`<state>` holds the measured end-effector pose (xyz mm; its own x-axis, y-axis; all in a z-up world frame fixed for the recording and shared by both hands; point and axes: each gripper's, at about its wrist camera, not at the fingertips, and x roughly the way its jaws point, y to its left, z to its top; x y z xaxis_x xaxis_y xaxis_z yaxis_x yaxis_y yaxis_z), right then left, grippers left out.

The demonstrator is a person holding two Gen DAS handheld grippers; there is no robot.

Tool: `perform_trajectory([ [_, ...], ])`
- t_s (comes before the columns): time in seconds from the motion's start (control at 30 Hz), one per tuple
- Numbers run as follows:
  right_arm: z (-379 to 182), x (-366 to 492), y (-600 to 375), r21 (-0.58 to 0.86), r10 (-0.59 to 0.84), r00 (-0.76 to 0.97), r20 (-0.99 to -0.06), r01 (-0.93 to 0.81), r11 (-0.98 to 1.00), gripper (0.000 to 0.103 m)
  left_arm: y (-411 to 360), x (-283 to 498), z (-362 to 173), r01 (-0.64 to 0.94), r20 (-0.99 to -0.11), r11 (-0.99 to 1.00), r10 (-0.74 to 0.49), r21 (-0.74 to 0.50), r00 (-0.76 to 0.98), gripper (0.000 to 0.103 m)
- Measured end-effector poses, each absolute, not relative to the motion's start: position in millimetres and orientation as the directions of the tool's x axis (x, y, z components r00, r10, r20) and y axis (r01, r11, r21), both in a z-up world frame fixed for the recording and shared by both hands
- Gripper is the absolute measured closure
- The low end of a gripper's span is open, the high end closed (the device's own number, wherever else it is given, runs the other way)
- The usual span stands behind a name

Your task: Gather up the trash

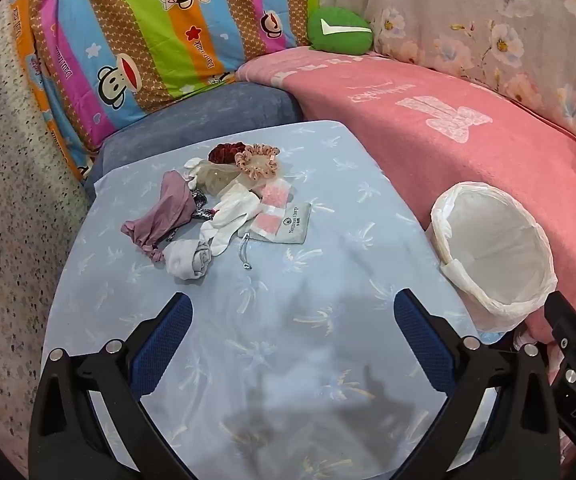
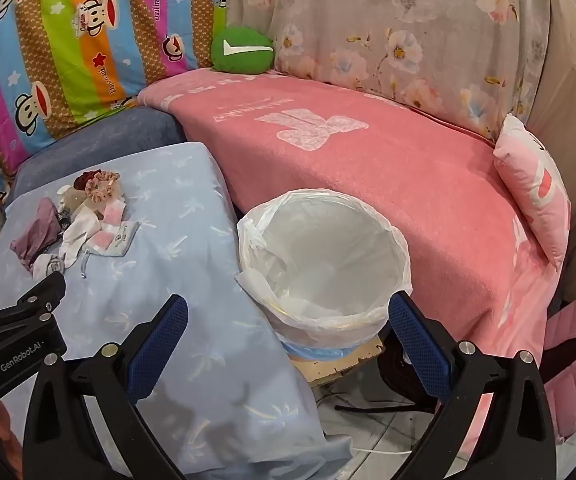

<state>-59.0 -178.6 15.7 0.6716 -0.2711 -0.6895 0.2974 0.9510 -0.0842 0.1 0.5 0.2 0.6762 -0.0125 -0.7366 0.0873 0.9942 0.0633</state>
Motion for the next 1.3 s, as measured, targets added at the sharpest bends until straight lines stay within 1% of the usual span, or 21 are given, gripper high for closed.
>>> perform_trajectory([
  [0.5,23.2,-54.6,-172.5,-0.088,-0.277,0.666,-0.693,0.302,0.949,0.006,-4.2,1.1,-0.7,0.1,-0.733,0.992,-0.013,0.075,0.681,0.006],
  [0.7,14.0,-56.8,-179.8,-0.087,-0.276,0.668,-0.691,0.303,0.949,0.006,-5.1,0.7,-2.0,0.103,-0.73,0.992,-0.013,0.079,0.683,0.006],
  [1.3,16.5,-55.0,-183.6,-0.087,-0.286,0.672,-0.683,0.314,0.945,0.006,-6.6,1.6,2.2,0.119,-0.712,0.988,-0.016,0.095,0.702,0.006],
])
